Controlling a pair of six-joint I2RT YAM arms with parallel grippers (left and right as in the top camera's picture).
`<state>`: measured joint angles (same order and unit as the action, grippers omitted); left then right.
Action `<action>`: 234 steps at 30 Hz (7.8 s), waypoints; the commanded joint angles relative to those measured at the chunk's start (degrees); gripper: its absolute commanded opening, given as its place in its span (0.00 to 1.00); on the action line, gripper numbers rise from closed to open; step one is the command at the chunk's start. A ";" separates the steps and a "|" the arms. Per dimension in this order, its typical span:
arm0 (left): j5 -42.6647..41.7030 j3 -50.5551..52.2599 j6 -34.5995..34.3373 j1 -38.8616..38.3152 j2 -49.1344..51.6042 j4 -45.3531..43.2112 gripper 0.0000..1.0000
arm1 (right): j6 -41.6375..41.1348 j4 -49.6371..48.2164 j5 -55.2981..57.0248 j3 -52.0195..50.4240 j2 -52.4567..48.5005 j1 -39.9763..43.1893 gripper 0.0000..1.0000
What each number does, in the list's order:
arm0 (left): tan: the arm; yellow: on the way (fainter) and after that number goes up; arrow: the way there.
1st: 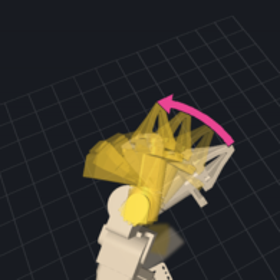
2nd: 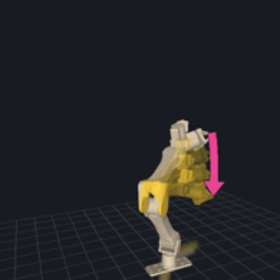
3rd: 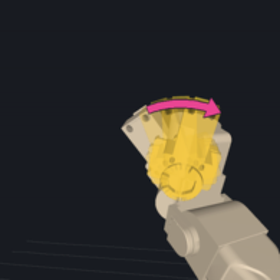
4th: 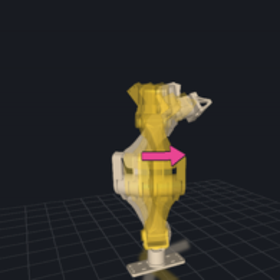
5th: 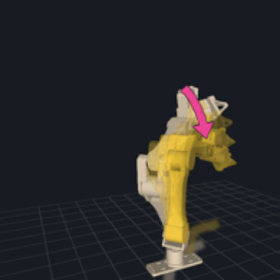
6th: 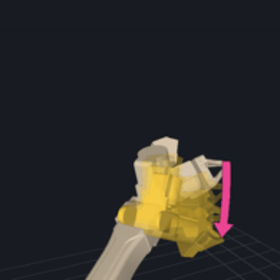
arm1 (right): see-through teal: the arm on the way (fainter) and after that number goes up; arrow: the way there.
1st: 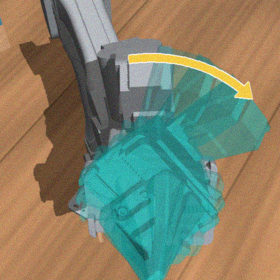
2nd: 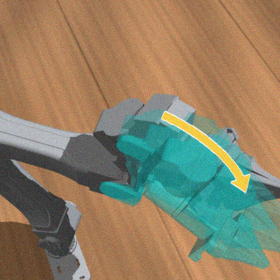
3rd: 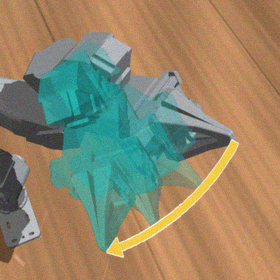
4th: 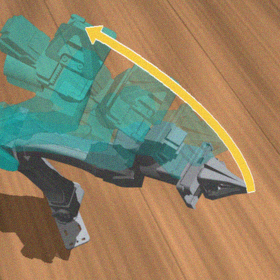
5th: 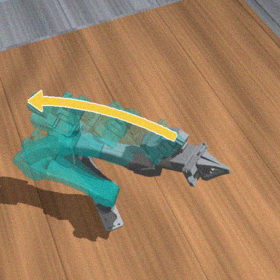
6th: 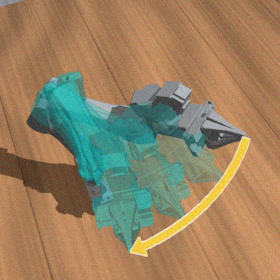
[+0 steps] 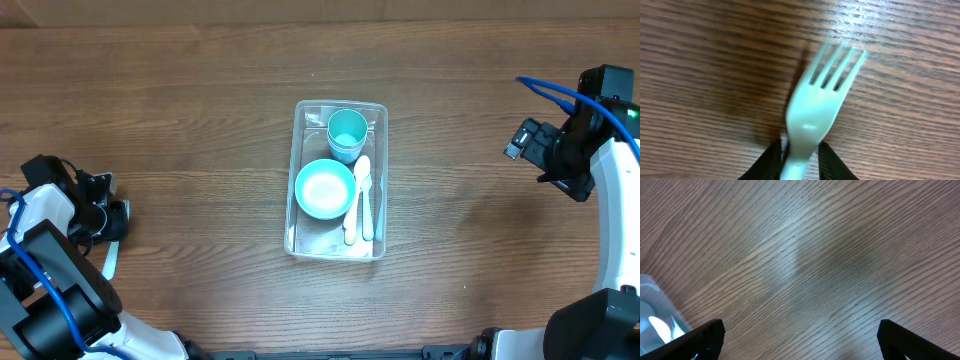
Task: Pack container
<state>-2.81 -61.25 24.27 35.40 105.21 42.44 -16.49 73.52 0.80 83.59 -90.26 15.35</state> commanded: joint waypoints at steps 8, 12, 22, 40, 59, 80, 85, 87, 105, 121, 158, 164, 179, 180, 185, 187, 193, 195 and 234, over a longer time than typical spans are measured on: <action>-3.43 -9.05 -5.29 -0.98 3.30 7.78 0.06 | 0.04 -0.13 -0.02 1.22 1.57 0.04 1.00; -4.20 -14.27 -7.69 -3.26 3.30 11.37 0.09 | 0.02 -0.13 -0.04 1.22 1.57 0.04 1.00; -4.33 -24.15 -16.00 -16.26 3.30 15.69 0.10 | 0.04 -0.13 -0.04 1.22 1.57 0.04 1.00; -8.50 -44.65 -34.16 -56.26 3.30 22.03 0.11 | 0.04 -0.13 -0.04 1.22 1.57 0.04 1.00; -8.57 -45.29 -47.69 -74.71 3.69 17.97 0.16 | 0.04 -0.13 -0.02 1.22 1.57 0.04 1.00; -4.24 -45.44 -44.83 -54.45 1.16 24.50 0.69 | 0.04 -0.15 -0.04 1.22 1.57 0.04 1.00; -4.26 -45.42 -43.78 -42.29 1.16 25.75 1.00 | 0.04 -0.13 -0.04 1.22 1.57 0.04 1.00; -4.26 -45.42 -43.78 -39.63 1.16 26.01 1.00 | 0.04 -0.13 -0.02 1.22 1.57 0.04 1.00; 1.92 -45.42 -43.56 -34.23 1.18 25.92 1.00 | 0.04 -0.13 -0.02 1.22 1.57 0.04 1.00; 1.90 -45.42 -43.56 -34.25 1.18 25.92 1.00 | 0.04 -0.15 -0.02 1.22 19.78 -8.17 1.00; 1.90 -45.42 -43.56 -34.25 1.18 25.92 1.00 | 1.57 -80.43 -1.97 -78.82 90.09 -21.97 1.00; 1.90 -45.42 -43.56 -34.25 1.18 25.92 1.00 | 1.49 -79.14 -2.01 -82.20 90.09 -21.97 1.00; 1.90 -45.42 -43.56 -34.25 1.18 25.92 1.00 | 1.73 -68.70 -1.77 -83.14 90.09 -21.97 1.00; 1.90 -45.42 -43.56 -34.25 1.18 25.90 1.00 | 1.73 -68.70 -1.77 -83.14 90.09 -21.97 1.00; 1.90 -45.42 -43.56 -34.25 1.18 25.92 1.00 | 1.73 -68.70 -1.77 -83.14 90.09 -21.97 1.00; 1.90 -45.42 -43.56 -34.25 1.18 25.92 1.00 | 1.73 -68.70 -1.75 -83.14 90.09 -21.97 1.00; 1.90 -45.42 -43.56 -34.25 1.18 25.90 1.00 | 1.73 -68.70 -1.77 -83.14 90.09 -21.97 1.00; 1.90 -45.42 -43.56 -34.25 1.18 25.90 1.00 | 1.73 -68.70 -1.77 -83.14 90.09 -21.97 1.00; 2.84 -17.64 -45.59 -35.80 -86.88 28.33 1.00 | 1.73 -68.70 -1.77 -83.14 90.09 -21.97 1.00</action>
<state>-0.58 -89.27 -20.60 -0.30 24.16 70.81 -14.94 5.13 -1.45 1.04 -0.69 -6.79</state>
